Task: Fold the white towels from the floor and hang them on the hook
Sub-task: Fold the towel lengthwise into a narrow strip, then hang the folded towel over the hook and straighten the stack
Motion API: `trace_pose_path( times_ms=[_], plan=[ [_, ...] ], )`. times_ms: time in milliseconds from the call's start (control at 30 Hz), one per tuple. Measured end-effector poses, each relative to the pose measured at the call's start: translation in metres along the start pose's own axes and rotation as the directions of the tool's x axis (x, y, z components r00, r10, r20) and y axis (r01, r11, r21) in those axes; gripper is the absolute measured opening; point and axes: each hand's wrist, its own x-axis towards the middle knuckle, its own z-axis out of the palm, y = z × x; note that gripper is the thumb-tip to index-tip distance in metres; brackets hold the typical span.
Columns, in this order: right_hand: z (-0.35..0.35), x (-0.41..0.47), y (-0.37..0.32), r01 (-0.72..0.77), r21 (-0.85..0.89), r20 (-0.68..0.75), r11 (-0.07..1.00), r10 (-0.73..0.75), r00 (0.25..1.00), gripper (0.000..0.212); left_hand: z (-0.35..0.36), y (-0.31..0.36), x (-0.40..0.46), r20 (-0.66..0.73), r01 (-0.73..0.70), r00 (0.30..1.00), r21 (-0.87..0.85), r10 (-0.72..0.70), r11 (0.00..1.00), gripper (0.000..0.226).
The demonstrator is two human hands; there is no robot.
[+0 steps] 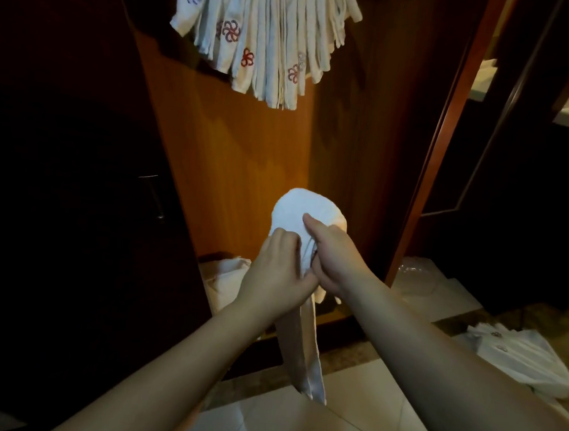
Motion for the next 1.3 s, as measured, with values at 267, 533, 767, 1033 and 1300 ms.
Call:
trace_pose_path(
  times_ms=[267, 533, 767, 1033, 1300],
  plan=[
    [0.012, 0.003, -0.033, 0.095, 0.065, -0.009, 0.993, -0.095, 0.995, 0.04, 0.004, 0.009, 0.007, -0.195, 0.144, 0.964, -0.19, -0.181, 0.971, 0.038],
    [0.01, -0.001, -0.063, 0.37, -0.482, -0.064, 0.794, -0.453, 0.889, 0.026, -0.021, 0.008, 0.021, -0.313, 0.091, 0.929, -0.318, -0.195, 0.944, 0.02],
    [0.031, -0.011, -0.076, 0.396, -0.818, 0.038, 0.417, -0.647, 0.762, 0.051, -0.01, 0.006, 0.025, -0.27, 0.199, 0.931, -0.187, -0.245, 0.962, 0.047],
    [0.037, -0.026, -0.101, 0.399, -0.864, 0.093, 0.307, -0.682, 0.725, 0.05, -0.007, -0.023, 0.039, -0.167, 0.276, 0.944, -0.067, -0.284, 0.959, 0.037],
    [0.039, -0.025, -0.125, 0.359, -0.849, -0.028, 0.386, -0.713, 0.701, 0.051, -0.043, -0.018, 0.041, 0.516, 0.643, 0.654, 0.005, -0.553, 0.766, 0.09]
  ],
)
